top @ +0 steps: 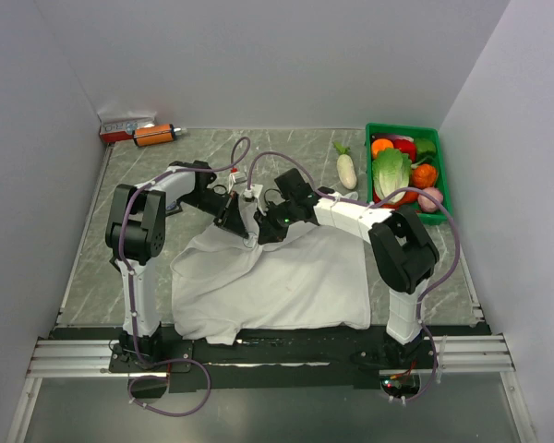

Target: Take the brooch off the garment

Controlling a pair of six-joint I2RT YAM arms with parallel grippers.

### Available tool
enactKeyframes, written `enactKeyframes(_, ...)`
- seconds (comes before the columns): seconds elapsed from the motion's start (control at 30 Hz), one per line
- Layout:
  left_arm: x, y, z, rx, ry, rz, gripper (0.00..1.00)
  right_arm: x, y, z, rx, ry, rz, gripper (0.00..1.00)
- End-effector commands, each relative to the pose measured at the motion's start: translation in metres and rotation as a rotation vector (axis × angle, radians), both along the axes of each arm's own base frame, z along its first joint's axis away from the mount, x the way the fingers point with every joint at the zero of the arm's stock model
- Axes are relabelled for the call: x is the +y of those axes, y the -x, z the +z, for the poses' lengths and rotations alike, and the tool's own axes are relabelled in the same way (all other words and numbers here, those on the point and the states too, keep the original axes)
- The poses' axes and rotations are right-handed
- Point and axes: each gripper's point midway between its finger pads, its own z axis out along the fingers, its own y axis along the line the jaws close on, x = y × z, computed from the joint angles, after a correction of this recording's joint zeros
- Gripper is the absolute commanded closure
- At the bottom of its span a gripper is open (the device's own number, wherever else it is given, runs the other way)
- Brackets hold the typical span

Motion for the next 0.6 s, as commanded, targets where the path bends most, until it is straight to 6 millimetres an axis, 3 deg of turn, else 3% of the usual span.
enactKeyframes(0.0, -0.005, -0.009, 0.020, -0.055, 0.007, 0.015, 0.99, 0.015, -0.005, 0.005, -0.010, -0.019, 0.030, 0.94)
enactKeyframes(0.1, -0.005, -0.023, 0.013, -0.089, -0.057, 0.058, 0.99, 0.014, 0.007, 0.006, 0.018, -0.034, 0.065, 0.99)
enactKeyframes(0.23, -0.007, -0.034, 0.007, -0.112, -0.095, 0.095, 0.99, 0.015, 0.022, 0.009, 0.057, -0.058, 0.106, 0.96)
enactKeyframes(0.47, -0.014, -0.052, 0.003, -0.125, -0.125, 0.197, 0.99, 0.025, 0.026, 0.023, 0.121, -0.091, 0.084, 0.93)
enactKeyframes(0.57, -0.010, -0.058, 0.007, -0.129, -0.114, 0.211, 0.99, 0.012, 0.024, 0.020, 0.114, -0.031, 0.039, 0.90)
